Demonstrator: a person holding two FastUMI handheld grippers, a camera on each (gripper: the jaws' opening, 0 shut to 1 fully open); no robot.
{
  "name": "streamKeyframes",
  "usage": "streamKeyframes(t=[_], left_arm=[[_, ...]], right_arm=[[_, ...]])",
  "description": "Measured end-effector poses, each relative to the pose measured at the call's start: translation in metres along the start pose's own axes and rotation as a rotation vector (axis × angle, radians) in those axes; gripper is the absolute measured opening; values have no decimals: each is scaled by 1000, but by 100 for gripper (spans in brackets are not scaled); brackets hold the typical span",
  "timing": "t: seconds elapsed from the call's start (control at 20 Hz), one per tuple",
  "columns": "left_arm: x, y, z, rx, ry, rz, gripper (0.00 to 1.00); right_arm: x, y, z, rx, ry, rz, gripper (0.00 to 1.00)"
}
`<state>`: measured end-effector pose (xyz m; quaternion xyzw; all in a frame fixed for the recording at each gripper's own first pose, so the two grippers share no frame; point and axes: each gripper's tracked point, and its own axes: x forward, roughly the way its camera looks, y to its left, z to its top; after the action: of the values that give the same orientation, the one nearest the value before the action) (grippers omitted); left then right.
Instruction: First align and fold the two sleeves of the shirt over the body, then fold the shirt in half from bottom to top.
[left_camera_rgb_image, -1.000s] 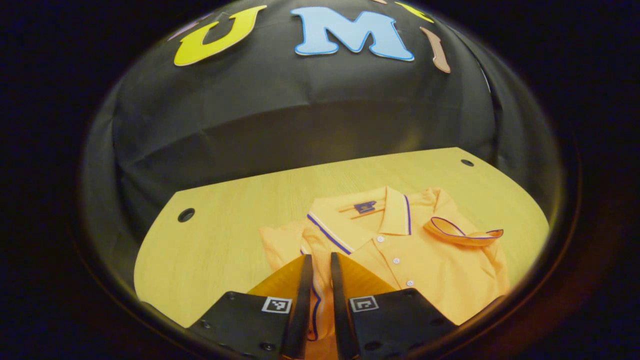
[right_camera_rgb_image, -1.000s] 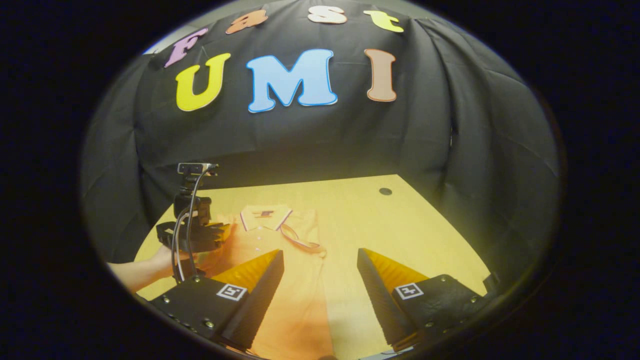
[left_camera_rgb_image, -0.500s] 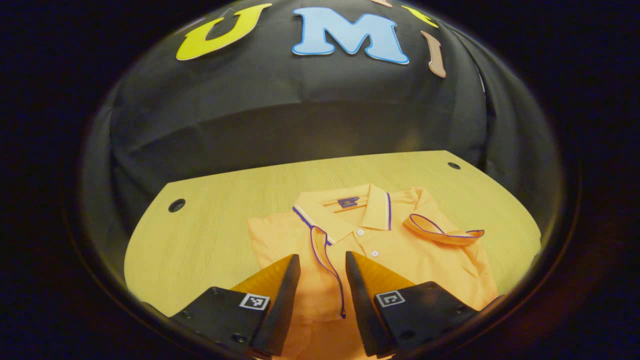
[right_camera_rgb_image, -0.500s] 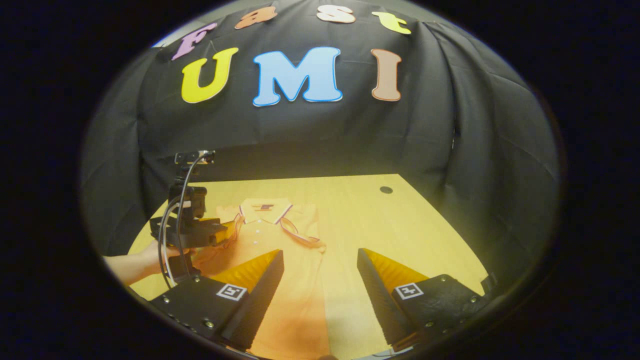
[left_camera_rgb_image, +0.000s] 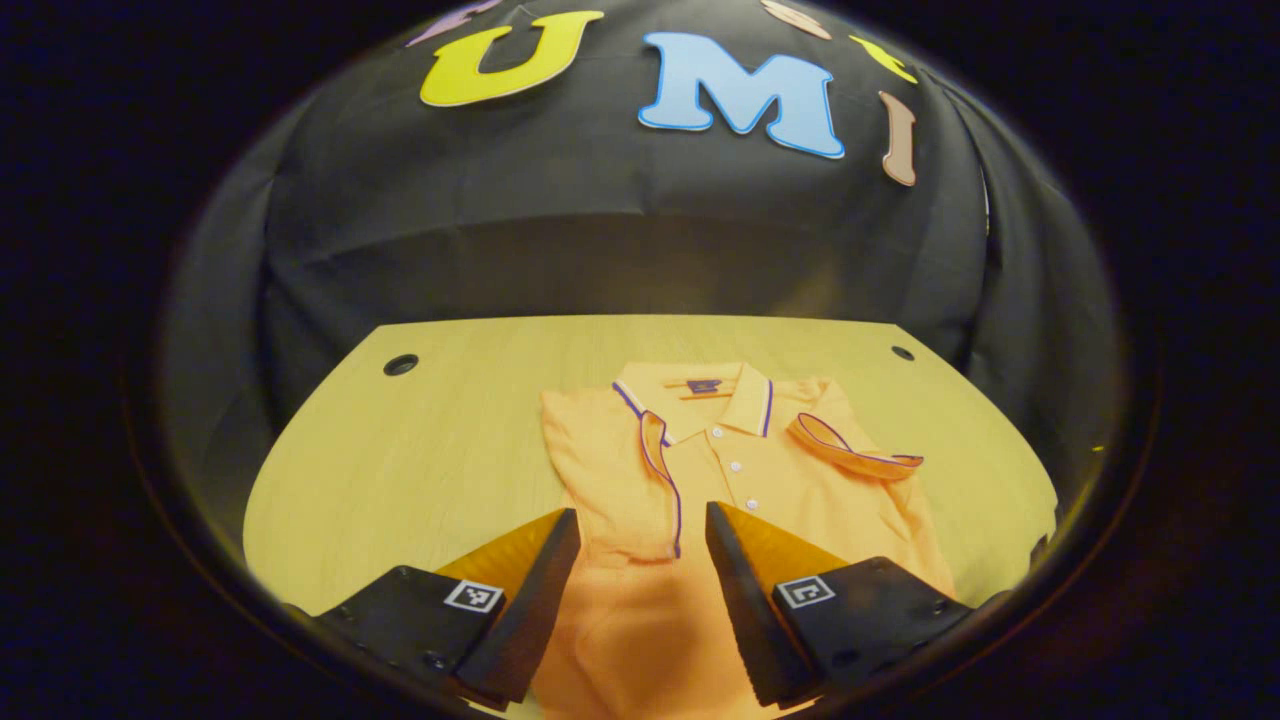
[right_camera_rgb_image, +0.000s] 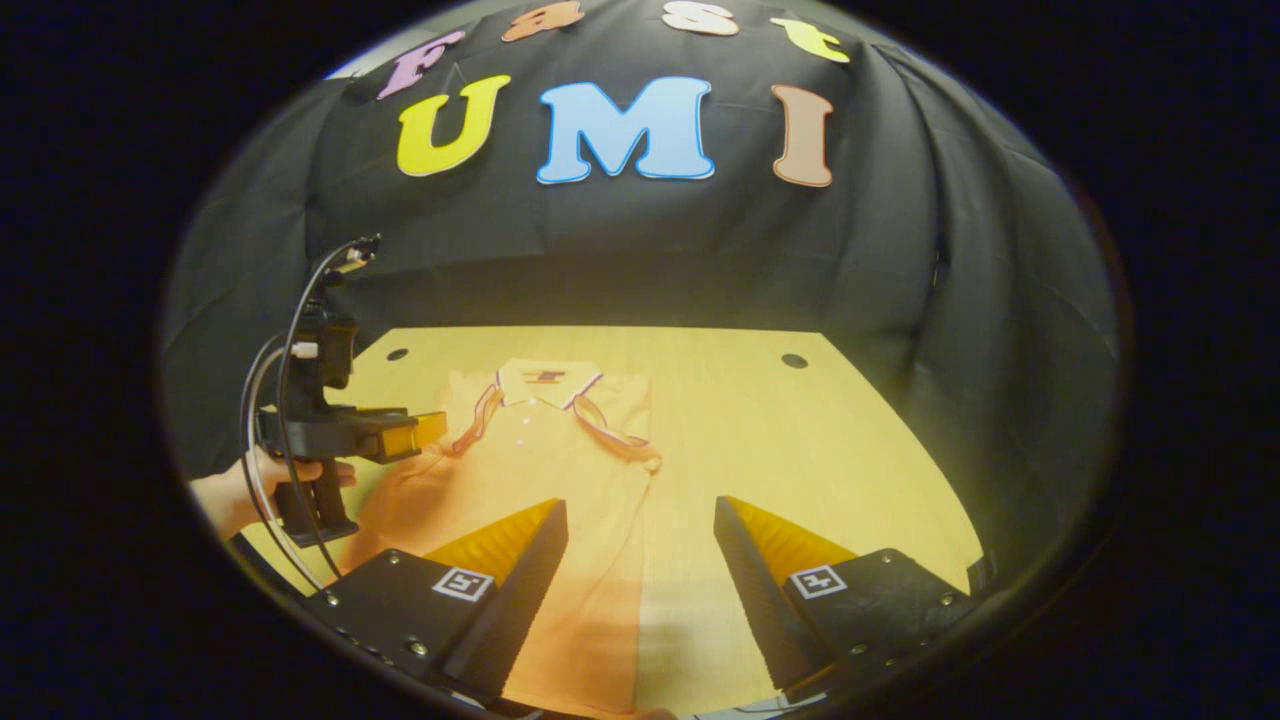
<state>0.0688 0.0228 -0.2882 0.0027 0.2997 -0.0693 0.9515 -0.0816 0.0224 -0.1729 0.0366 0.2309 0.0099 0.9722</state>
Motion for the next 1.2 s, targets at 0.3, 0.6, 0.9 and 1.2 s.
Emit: streamKeyframes(t=[0.3,0.6,0.9,1.2], left_arm=[[-48,-10,-43,46,32,-8,89],[-91,-27,-80,62,69,-49,97],[-128,-22,-102,57,83,-55,96],[-160,-12,-129,45,108,-69,95]], right_arm=[[-11,4,-37,-1,49,26,92],[-26,4,-76,4,103,27,92],[-33,8,-113,15,167,31,92],[-38,22,-143,23,221,54,93]])
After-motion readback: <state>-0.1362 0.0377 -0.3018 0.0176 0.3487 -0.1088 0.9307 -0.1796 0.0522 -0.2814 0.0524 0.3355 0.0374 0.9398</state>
